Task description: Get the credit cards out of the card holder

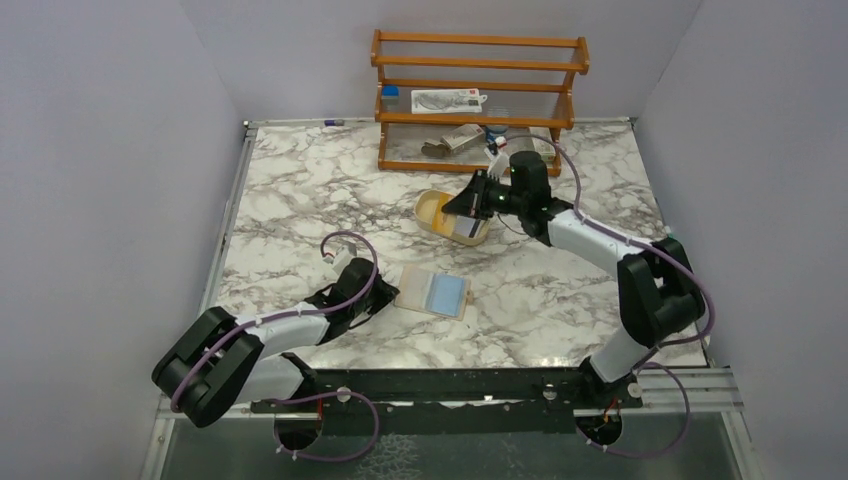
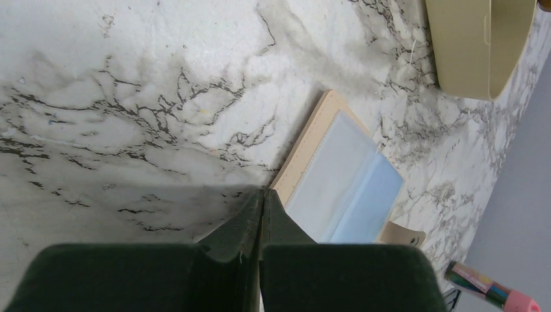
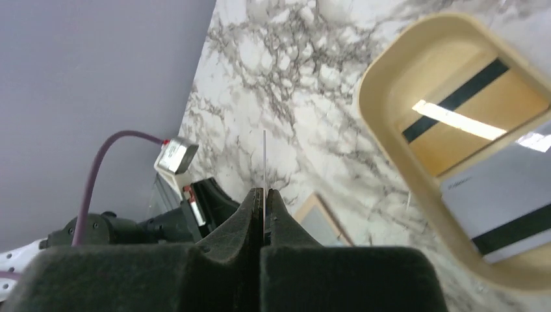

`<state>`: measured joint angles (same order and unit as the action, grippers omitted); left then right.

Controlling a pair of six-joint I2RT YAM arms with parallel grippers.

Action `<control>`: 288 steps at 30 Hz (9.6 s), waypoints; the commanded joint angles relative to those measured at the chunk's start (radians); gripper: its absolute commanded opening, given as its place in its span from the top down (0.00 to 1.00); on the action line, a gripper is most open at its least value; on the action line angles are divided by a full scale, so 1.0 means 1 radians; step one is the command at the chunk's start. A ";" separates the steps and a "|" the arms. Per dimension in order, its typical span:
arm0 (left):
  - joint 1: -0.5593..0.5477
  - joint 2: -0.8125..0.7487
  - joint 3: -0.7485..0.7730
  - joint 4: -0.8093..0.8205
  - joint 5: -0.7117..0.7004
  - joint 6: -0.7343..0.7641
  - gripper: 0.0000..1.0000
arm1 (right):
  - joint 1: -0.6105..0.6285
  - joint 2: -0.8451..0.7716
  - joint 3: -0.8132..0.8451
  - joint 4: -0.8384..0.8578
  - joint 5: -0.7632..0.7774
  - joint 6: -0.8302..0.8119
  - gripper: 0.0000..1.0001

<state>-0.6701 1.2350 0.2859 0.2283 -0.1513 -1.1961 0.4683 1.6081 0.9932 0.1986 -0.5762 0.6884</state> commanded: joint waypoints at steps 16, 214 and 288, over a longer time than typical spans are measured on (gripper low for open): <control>-0.001 0.014 -0.002 -0.158 -0.045 0.053 1.00 | -0.093 0.354 0.284 -0.038 0.011 -0.138 0.99; -0.061 0.055 0.478 -0.532 0.014 0.410 0.45 | 0.089 -0.559 -0.760 0.085 0.317 0.074 0.09; 0.099 0.129 0.233 -0.039 0.458 0.287 0.81 | 0.091 -0.197 -0.725 0.288 0.224 0.085 0.20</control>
<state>-0.5816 1.3956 0.4992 0.2020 0.3264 -0.9237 0.5552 1.3827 0.3016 0.5510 -0.3416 0.7780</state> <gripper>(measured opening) 0.190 0.801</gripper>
